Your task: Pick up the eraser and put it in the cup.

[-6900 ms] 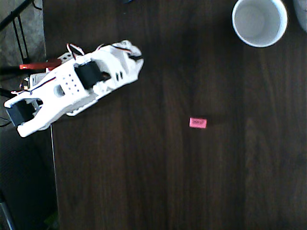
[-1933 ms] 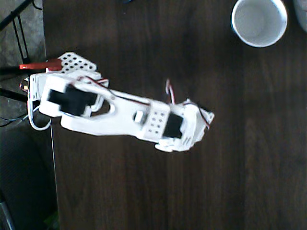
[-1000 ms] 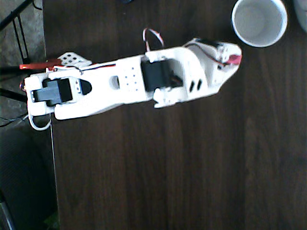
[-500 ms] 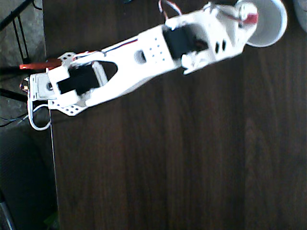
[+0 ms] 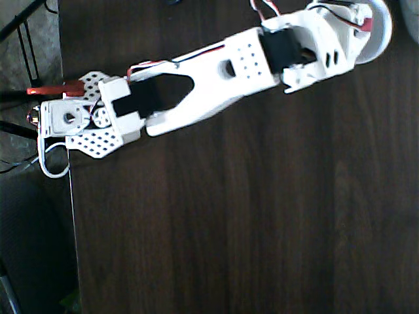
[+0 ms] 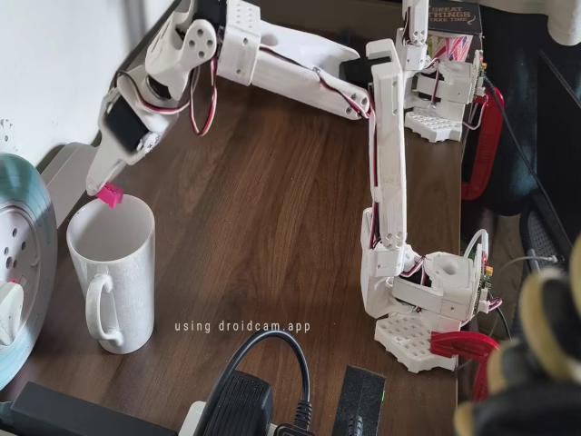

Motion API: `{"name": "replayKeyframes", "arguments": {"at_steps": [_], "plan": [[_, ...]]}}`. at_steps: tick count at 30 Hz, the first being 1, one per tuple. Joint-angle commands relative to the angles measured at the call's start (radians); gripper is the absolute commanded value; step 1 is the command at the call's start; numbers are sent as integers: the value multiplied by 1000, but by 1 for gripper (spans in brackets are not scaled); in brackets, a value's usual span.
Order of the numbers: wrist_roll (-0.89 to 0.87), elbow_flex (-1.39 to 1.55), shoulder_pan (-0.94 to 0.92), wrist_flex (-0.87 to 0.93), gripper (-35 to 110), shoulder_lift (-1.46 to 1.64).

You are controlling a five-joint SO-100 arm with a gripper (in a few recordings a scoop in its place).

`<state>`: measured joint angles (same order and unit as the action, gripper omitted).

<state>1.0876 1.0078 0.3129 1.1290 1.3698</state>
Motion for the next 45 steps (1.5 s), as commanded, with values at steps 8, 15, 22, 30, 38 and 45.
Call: {"name": "replayKeyframes", "arguments": {"at_steps": [8,15,22,30,38,45], "plan": [[-8,-40,-23,66,0,-58],[-9,-38,-29,69,9,-69],[9,-38,-44,69,23,-69],[-21,-38,-32,107,19,3],[-129,-35,-35,307,11,195],[-133,-29,-78,456,0,350]]}}
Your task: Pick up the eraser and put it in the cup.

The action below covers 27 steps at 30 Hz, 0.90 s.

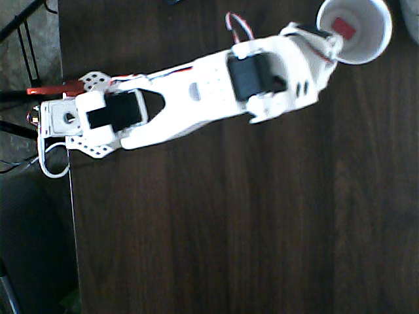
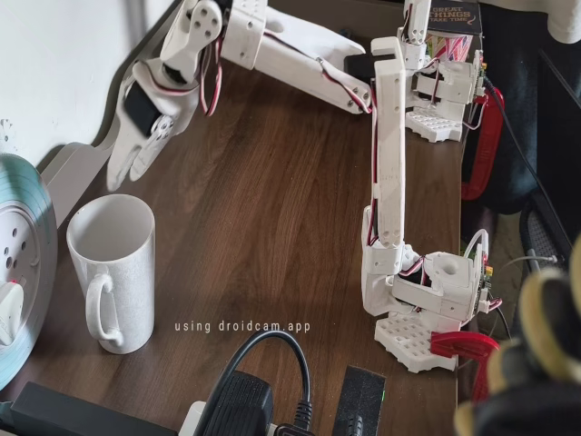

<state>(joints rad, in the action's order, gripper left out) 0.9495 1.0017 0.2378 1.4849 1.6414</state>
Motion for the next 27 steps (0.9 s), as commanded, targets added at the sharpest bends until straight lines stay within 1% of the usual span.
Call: {"name": "replayKeyframes", "arguments": {"at_steps": [1,3,5,12,15,18,20,22,27], "plan": [[11,-21,-5,126,0,109],[21,-3,-6,161,0,166],[48,98,-5,176,0,298],[288,804,20,37,0,1048],[391,985,21,41,0,1279],[439,1020,12,67,0,1325],[518,1091,-23,29,0,1358],[612,1198,-69,-18,0,1431],[726,1431,-138,17,0,1634]]}}
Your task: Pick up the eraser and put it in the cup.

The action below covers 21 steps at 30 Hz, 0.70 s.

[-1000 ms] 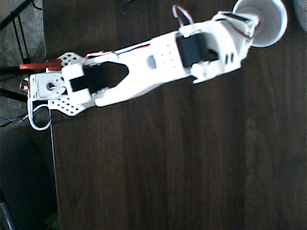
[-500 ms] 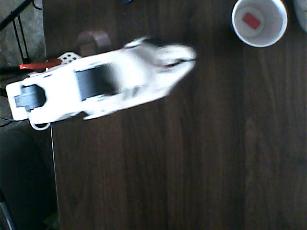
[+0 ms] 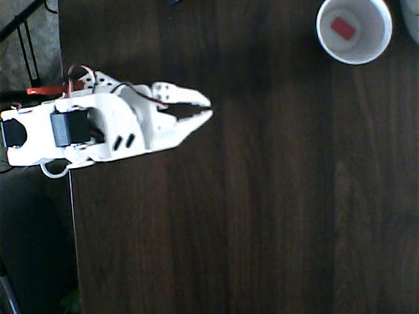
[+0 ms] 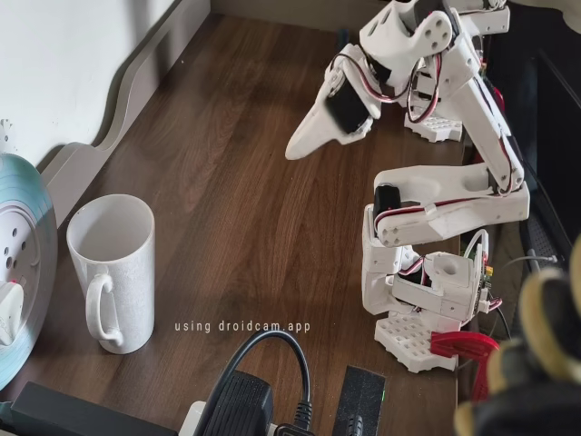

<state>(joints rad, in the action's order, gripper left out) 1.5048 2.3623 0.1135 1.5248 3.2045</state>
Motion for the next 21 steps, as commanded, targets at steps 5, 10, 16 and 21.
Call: {"name": "replayKeyframes", "arguments": {"at_steps": [5,10,16,21], "plan": [[268,307,-160,-166,0,77],[382,555,-281,-262,0,80],[437,690,-273,-253,0,83],[379,692,-184,-130,0,81]]}}
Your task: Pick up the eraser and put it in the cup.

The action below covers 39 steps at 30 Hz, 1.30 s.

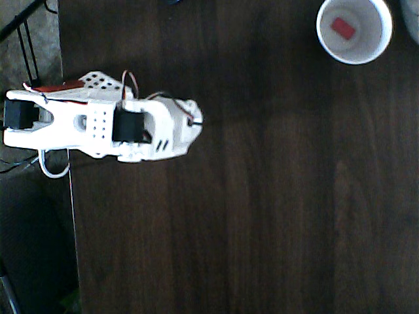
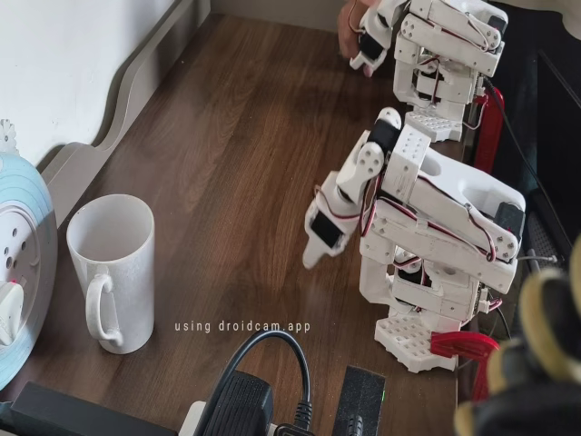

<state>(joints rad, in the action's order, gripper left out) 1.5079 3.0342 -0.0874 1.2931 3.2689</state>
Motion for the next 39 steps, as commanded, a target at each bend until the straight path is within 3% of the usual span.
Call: {"name": "replayKeyframes", "arguments": {"at_steps": [1,9,39], "plan": [[339,20,46,107,0,15],[118,20,164,150,2,15],[123,20,160,152,8,15]]}}
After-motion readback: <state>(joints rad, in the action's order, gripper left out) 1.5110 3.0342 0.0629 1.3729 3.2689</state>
